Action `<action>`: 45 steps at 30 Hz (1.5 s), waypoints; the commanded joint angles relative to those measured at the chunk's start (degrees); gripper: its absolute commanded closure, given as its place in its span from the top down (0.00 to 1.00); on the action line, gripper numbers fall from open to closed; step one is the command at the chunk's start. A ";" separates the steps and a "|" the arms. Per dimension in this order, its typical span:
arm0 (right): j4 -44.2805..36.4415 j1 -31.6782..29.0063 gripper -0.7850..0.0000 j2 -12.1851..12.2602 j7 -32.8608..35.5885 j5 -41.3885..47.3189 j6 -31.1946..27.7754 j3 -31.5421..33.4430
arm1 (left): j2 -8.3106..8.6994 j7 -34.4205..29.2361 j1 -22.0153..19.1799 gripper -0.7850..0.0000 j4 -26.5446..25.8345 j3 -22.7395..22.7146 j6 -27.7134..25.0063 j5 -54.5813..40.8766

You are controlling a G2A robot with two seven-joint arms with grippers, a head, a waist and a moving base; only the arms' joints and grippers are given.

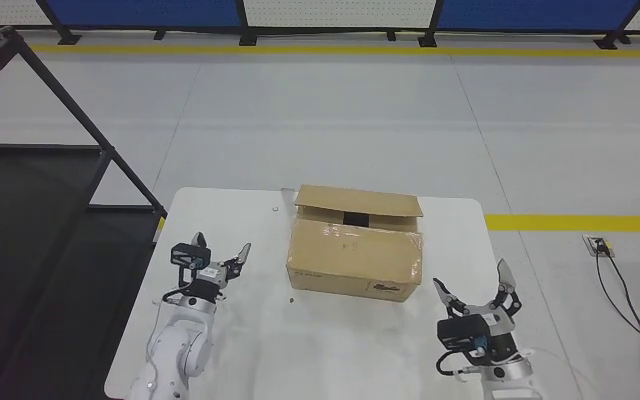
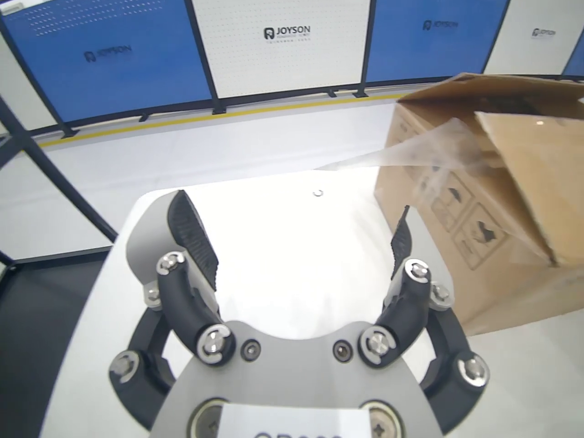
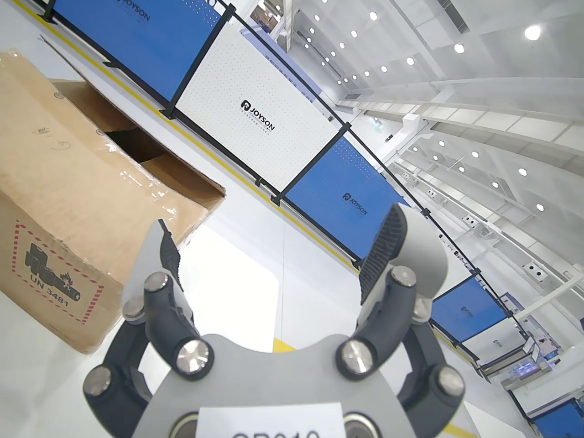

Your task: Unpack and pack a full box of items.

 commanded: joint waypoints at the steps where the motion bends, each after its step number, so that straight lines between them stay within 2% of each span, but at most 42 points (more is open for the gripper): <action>1: -0.78 -0.16 1.00 0.01 -0.25 -0.20 0.23 0.25 | 0.14 0.08 -1.24 1.00 0.71 -0.50 0.42 1.37; 5: -2.91 -0.82 1.00 -0.06 -0.57 -0.18 1.27 0.54 | 0.16 -0.86 -4.91 1.00 4.44 0.32 -0.62 3.59; 19: -3.40 -1.00 1.00 -0.02 -1.11 -0.91 1.55 0.74 | 0.17 -1.24 -4.95 1.00 4.66 0.37 -0.50 3.90; 21: -3.40 -1.00 1.00 -0.02 -1.11 -0.91 1.55 0.74 | 0.14 -2.60 -6.71 1.00 6.36 1.25 0.14 6.26; 27: -2.77 -0.95 1.00 -0.06 -0.97 0.50 0.60 1.08 | -0.83 2.99 -16.86 1.00 21.68 7.41 1.83 14.86; 29: -2.40 -1.88 1.00 -0.09 -1.28 0.87 0.93 1.37 | -1.67 5.70 -20.82 1.00 28.29 10.74 2.64 17.73; 35: -2.76 -5.12 1.00 -0.15 -2.19 2.26 2.99 3.21 | -4.72 10.44 -29.24 1.00 41.88 17.63 2.53 18.87; 40: -3.79 -7.89 1.00 -0.20 -2.93 3.19 4.42 4.82 | -7.65 12.26 -34.16 1.00 49.68 22.33 6.55 20.44; 45: -4.45 -9.30 1.00 -0.27 -3.13 3.41 4.74 5.58 | -10.17 12.70 -37.37 1.00 54.87 25.01 10.77 20.65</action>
